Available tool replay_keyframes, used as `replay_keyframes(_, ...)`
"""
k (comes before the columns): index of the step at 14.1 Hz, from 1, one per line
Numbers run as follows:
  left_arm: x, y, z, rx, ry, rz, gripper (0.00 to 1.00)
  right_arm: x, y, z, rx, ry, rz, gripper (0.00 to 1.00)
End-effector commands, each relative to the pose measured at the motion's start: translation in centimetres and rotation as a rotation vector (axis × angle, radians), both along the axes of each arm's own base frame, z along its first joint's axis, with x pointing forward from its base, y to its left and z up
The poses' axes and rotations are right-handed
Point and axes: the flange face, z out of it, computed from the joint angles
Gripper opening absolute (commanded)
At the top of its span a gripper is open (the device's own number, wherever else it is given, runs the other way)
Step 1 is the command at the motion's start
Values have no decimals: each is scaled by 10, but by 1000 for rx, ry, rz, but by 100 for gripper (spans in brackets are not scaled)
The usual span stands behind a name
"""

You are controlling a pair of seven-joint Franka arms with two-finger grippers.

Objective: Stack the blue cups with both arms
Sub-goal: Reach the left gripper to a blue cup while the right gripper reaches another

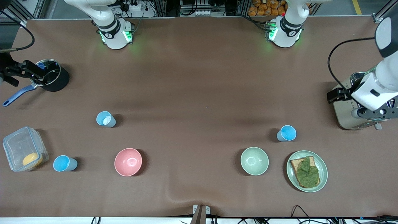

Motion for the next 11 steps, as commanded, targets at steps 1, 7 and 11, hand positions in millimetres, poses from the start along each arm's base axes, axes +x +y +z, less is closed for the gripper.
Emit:
replay_keyframes(1, 19, 2, -9, 20, -21, -1, 100, -2, 3, 7, -13, -7, 5, 100)
replay_keyframes(7, 36, 2, -30, 56, -47, -20, 100, -1, 4, 3, -13, 1, 5, 100)
replay_keyframes(11, 47, 3, -66, 121, -10, -57, 100, 2, 1, -10, -12, 34, 0, 100)
